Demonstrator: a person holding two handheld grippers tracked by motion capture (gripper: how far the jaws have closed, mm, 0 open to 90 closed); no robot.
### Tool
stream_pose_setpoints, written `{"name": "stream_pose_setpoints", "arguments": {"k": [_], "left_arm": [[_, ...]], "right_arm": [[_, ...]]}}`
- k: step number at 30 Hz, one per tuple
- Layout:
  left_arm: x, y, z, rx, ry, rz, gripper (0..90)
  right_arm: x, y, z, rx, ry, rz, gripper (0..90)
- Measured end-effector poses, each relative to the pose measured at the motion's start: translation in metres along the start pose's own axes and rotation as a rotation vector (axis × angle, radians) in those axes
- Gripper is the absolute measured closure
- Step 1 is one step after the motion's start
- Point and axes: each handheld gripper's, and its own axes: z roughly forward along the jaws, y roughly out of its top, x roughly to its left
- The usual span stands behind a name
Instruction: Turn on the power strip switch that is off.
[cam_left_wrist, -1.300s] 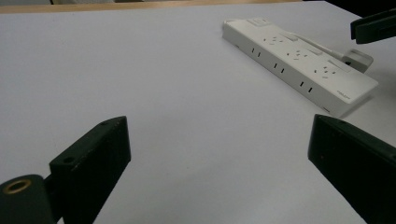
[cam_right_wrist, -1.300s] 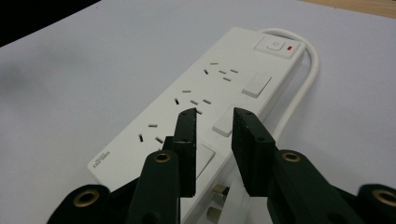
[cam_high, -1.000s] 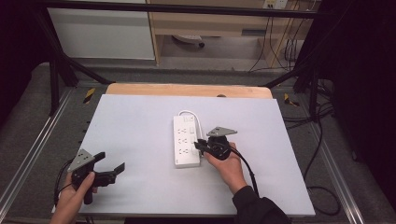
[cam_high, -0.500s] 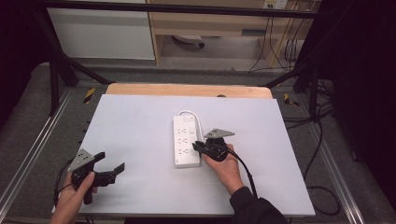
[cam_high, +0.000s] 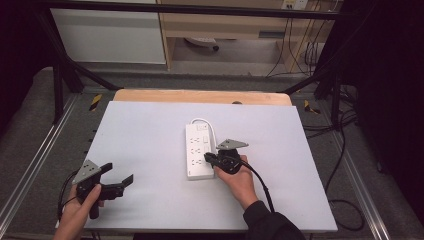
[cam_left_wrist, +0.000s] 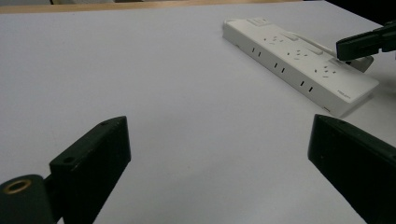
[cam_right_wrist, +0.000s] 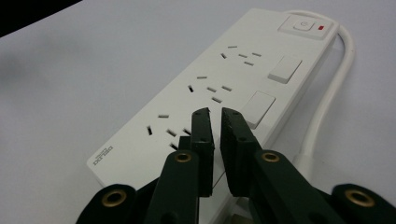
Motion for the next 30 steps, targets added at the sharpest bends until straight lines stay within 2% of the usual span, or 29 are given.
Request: {"name": "stream_pose_setpoints", "arguments": {"k": [13, 30], "left_arm": [[0.0002, 0.0, -0.0001, 0.0, 0.002, 0.0, 5.9], [0.0004, 0.0, -0.0004, -0.002, 0.002, -0.002, 5.9]], "right_arm": [[0.0029, -0.0014, 0.003, -0.013, -0.009, -0.015, 89.9], [0.0034, -0.0031, 0.0061, -0.012, -0.022, -0.03, 90.0]]}}
